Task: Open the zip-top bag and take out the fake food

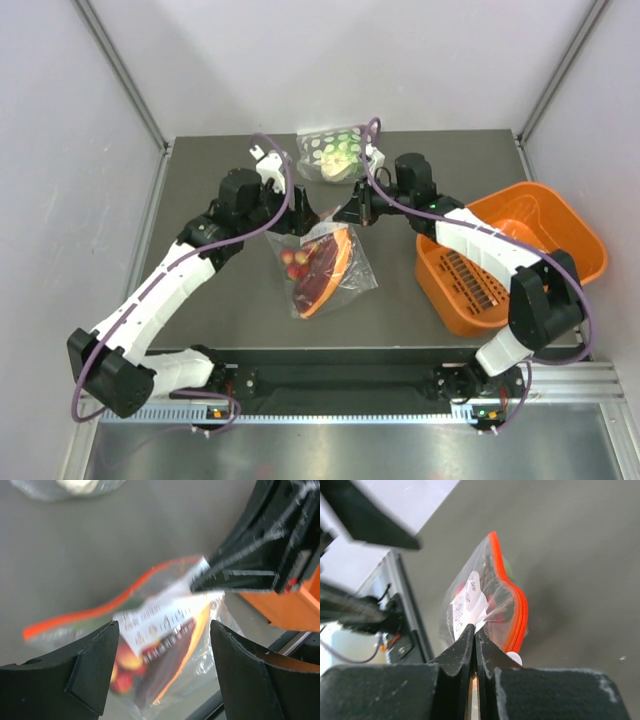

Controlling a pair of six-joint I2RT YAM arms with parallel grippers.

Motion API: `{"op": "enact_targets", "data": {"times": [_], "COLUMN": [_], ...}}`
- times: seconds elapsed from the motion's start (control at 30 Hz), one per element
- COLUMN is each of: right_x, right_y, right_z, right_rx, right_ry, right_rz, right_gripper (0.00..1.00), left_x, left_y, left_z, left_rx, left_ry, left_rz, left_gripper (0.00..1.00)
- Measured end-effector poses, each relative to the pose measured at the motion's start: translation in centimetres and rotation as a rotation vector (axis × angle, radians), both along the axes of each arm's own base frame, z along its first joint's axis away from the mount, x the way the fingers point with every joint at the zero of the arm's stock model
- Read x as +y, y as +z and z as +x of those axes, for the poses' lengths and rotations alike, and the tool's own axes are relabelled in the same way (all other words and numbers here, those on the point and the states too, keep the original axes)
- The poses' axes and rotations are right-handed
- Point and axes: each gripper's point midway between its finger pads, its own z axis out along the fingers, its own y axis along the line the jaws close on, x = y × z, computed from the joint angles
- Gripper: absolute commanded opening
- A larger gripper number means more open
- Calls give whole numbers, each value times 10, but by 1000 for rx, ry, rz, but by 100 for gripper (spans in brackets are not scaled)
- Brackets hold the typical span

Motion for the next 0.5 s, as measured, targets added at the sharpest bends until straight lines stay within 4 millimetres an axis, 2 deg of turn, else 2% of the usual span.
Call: {"op": "enact_targets", "data": {"times": [0.07,0.27,0.5], "right_x": [0,-3,-8], "right_y": [8,30,53], "right_z": [-10,-39,-67], "right_rx": [-3,-2,9], "right_ry": [31,123,222], "right_rz": [15,52,73], "right_gripper": [0,0,0], "left_x": [-4,-8,-12], "left_y": [8,13,29], "left_z": [6,22,24], "left_rx": [-30,-42,-79], "left_ry": [-31,-109,-196], "left_rz": [-25,-105,-183], "left_gripper": [78,78,78]}}
